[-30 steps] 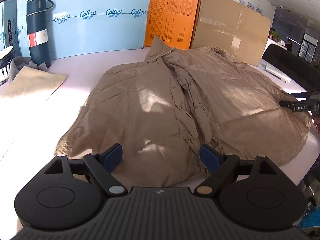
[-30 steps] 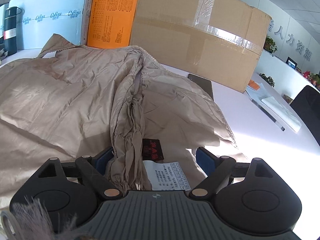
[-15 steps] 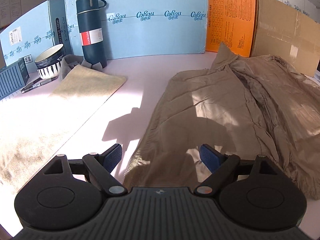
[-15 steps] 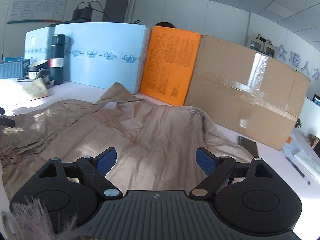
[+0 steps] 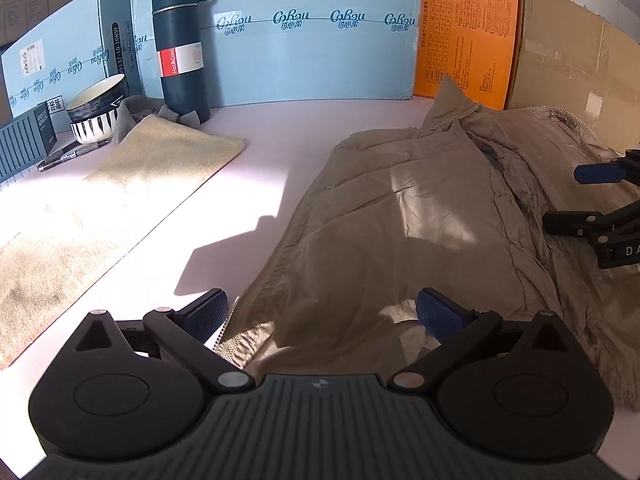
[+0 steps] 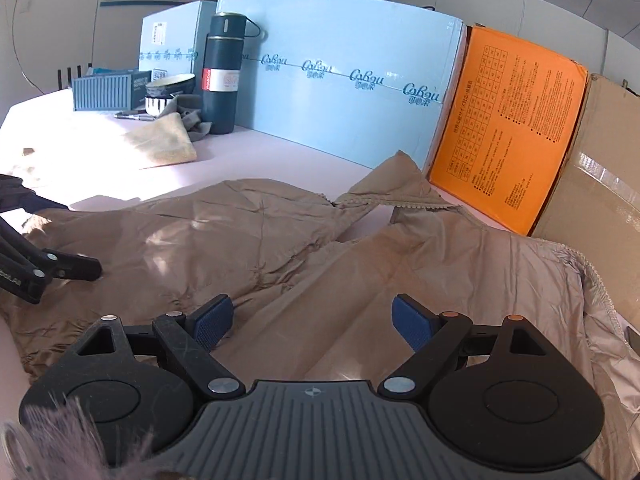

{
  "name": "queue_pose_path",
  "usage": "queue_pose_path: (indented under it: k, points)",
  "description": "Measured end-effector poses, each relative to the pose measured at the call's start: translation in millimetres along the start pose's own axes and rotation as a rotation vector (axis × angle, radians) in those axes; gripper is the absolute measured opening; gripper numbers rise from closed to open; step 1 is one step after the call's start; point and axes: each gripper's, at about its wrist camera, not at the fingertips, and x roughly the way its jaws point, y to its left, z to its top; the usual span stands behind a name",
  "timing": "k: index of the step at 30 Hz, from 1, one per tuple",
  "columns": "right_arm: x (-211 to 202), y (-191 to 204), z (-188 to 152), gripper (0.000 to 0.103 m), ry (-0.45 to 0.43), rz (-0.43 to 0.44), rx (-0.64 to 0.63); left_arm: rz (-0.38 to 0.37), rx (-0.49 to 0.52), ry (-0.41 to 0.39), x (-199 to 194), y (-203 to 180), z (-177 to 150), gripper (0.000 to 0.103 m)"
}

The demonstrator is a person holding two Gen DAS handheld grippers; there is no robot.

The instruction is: Fold clothes

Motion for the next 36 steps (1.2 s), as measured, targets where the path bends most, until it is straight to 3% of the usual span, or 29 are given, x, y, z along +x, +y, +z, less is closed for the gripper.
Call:
queue_pose_path:
  k: [2,4,7,9,12,20,23,25,26,27,34,35,36]
  points:
    - [13.9,-13.3,-10.3,0.097,0.037,0.006,0.070,-0.008,0.001,-0.004,-0.3,0.6,-0.9,0.103]
    - [18.0,-28.8,-14.7,0.098,0.043,0.059,0.172,-0.022,-0.002,-0.012,-1.4,1.4,-1.8,0.101]
    - [17.1,-33.5,-20.2,0.100,0.042,0.071,0.196,-0.060,0.004,-0.059,-8.0,1.5,-6.2,0.075]
    - [15.8,-29.1,-20.4,0.100,0.039,0.058,0.176,-0.085,-0.009,-0.087,-12.2,4.6,-8.0,0.034]
    - [15.1,-28.8,-21.1,0.101,0.038,0.062,0.180,-0.134,-0.077,-0.094,-17.1,14.5,-4.9,0.018]
    - [14.0,-29.8,-19.9,0.101,0.038,0.066,0.175,-0.195,-0.152,-0.126,-29.0,31.6,4.8,0.011]
    - [14.8,-30.9,-20.2,0.102,0.040,0.071,0.177,-0.213,-0.138,-0.139,-34.2,35.0,1.6,0.014]
    - [14.6,-31.0,-20.1,0.102,0.039,0.071,0.177,-0.198,-0.146,-0.139,-36.6,38.7,-3.1,0.042]
    - [14.5,-31.1,-20.1,0.102,0.039,0.071,0.178,-0.180,-0.158,-0.146,-37.9,41.5,-5.9,0.076]
    - [14.5,-31.4,-20.1,0.102,0.039,0.072,0.179,-0.160,-0.172,-0.158,-39.5,44.5,-8.7,0.092]
    - [14.8,-32.3,-20.1,0.103,0.042,0.079,0.183,-0.133,-0.218,-0.078,-29.4,47.1,-19.2,0.092]
    - [14.7,-32.4,-20.1,0.103,0.042,0.079,0.183,-0.151,-0.198,-0.080,-30.2,43.0,-20.0,0.080]
    - [14.6,-32.6,-20.2,0.103,0.042,0.080,0.183,-0.185,-0.186,-0.079,-31.0,37.5,-20.1,0.047]
